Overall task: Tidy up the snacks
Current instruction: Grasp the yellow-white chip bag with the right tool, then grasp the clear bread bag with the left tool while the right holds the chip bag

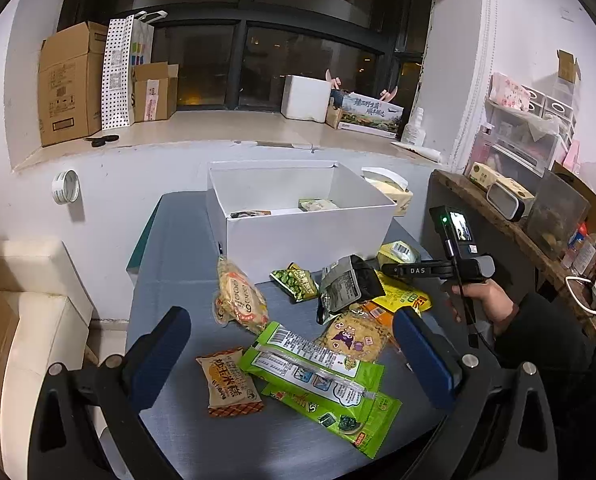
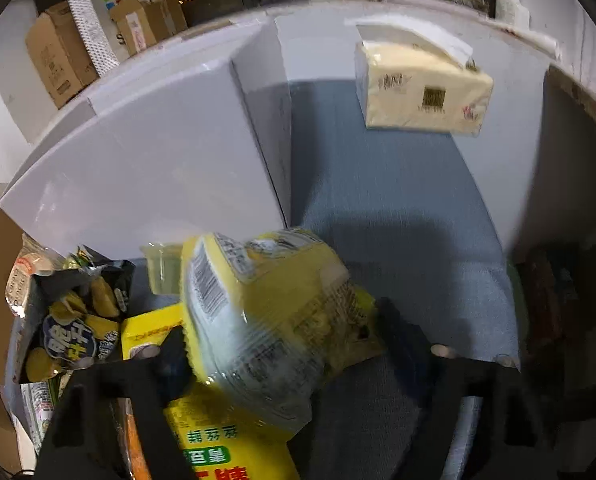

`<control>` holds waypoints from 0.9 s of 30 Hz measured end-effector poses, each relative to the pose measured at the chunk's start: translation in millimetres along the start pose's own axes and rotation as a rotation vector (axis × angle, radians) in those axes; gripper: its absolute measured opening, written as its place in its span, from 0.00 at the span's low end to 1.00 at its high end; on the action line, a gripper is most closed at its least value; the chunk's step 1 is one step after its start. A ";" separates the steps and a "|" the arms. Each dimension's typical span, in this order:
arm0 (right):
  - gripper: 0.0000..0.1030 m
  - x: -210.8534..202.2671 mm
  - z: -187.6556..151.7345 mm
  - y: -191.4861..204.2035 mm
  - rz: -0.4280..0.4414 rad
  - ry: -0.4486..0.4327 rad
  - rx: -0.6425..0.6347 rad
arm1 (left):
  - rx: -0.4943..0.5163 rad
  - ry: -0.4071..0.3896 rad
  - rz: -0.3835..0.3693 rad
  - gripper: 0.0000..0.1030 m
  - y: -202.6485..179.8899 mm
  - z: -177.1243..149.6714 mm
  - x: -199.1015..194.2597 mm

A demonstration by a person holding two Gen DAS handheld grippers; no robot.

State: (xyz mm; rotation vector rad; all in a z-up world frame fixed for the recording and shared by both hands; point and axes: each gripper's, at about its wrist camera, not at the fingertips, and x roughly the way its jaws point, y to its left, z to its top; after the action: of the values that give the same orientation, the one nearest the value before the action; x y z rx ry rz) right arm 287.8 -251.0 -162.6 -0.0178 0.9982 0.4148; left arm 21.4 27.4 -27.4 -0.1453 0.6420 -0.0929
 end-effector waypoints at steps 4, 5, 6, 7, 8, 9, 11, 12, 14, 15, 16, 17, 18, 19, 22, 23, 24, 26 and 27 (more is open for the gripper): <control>0.74 -1.8 -0.4 2.2 -0.002 -0.005 -0.026 | -0.003 0.007 0.006 1.00 1.8 -1.4 3.0; 0.74 -3.5 -1.4 2.9 -0.002 -0.008 -0.028 | -0.005 0.009 0.008 1.00 1.7 -1.8 3.6; 0.74 -5.3 -2.2 2.9 -0.005 -0.014 -0.029 | -0.009 0.014 0.011 1.00 2.4 -1.9 5.3; 0.74 -6.9 -2.7 3.1 -0.009 -0.015 -0.026 | -0.013 0.020 0.015 1.00 3.3 -1.9 6.7; 0.74 -9.5 -3.5 3.1 -0.008 -0.013 -0.019 | -0.020 0.029 0.020 1.00 4.9 -1.8 9.1; 0.74 -13.3 -4.2 2.1 -0.002 -0.020 -0.008 | -0.026 0.033 0.022 1.00 6.5 -2.0 11.1; 0.74 -25.0 -5.4 1.9 0.001 -0.059 -0.009 | -0.039 0.041 0.024 1.00 10.4 -1.3 16.0; 0.74 -31.0 -6.1 2.2 -0.001 -0.070 -0.013 | -0.047 0.046 0.023 1.00 12.0 -1.0 18.6; 0.74 -44.0 -7.9 2.8 0.006 -0.097 -0.020 | -0.066 0.063 0.024 1.00 15.5 0.7 26.9; 0.74 -52.6 -9.0 4.1 0.003 -0.113 -0.027 | -0.070 0.066 0.025 1.00 16.1 1.3 29.6; 0.74 -58.9 -9.6 5.4 -0.003 -0.122 -0.036 | -0.073 0.072 0.028 1.00 17.0 2.9 34.1; 0.74 -68.3 -11.1 7.4 -0.005 -0.136 -0.047 | -0.071 0.076 0.028 1.00 17.1 4.6 38.4; 0.74 -74.4 -11.8 8.5 -0.002 -0.144 -0.053 | -0.066 0.076 0.029 1.00 17.3 5.9 42.0; 0.74 -82.8 -12.9 10.4 0.006 -0.156 -0.060 | -0.063 0.081 0.032 1.00 16.9 7.2 46.2; 0.74 -112.1 -18.0 17.4 0.022 -0.203 -0.082 | -0.057 0.098 0.038 1.00 17.2 9.7 60.7; 0.74 -119.9 -19.5 19.8 0.027 -0.215 -0.086 | -0.055 0.106 0.040 1.00 17.5 10.2 65.2; 0.74 -128.8 -21.0 22.5 0.033 -0.228 -0.089 | -0.055 0.114 0.043 1.00 18.0 10.3 70.6; 0.74 -144.4 -24.4 26.2 0.033 -0.241 -0.090 | -0.053 0.132 0.042 1.00 19.9 10.3 83.4; 0.74 -148.7 -25.1 26.2 0.045 -0.242 -0.083 | -0.052 0.135 0.042 1.00 21.3 10.3 87.0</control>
State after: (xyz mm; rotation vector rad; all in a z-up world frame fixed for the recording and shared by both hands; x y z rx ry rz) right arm 188.4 -281.1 -50.2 -0.0191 0.7440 0.4872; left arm 97.8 38.0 -73.9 -0.1764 0.7826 -0.0460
